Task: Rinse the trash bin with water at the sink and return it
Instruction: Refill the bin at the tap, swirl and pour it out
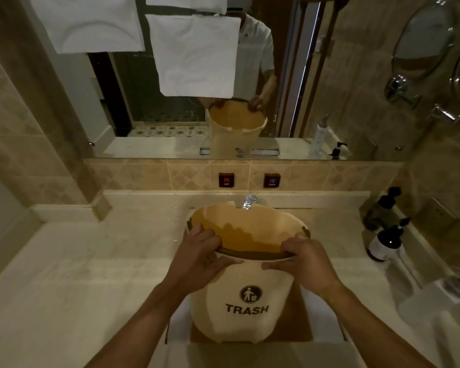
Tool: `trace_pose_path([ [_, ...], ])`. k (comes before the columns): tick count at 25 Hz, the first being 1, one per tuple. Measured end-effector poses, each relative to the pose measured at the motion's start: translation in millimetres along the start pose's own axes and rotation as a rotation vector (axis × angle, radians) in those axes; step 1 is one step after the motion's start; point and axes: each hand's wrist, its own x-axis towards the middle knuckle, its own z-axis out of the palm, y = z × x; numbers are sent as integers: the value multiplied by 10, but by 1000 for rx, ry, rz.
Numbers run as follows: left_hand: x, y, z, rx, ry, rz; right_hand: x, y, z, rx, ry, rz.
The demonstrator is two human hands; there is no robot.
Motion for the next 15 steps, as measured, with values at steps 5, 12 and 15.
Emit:
trace_pose_path([
  [5,-220,76,176,-112,54,-66,6,86,-6,-48,-4,-56],
  [12,-162,-32,114,-33,4,-46,-21,63,87,-4,23,-7],
  [15,-203,-46,132,-19,-13,-28,-77,42,115,-9,-15,-5],
])
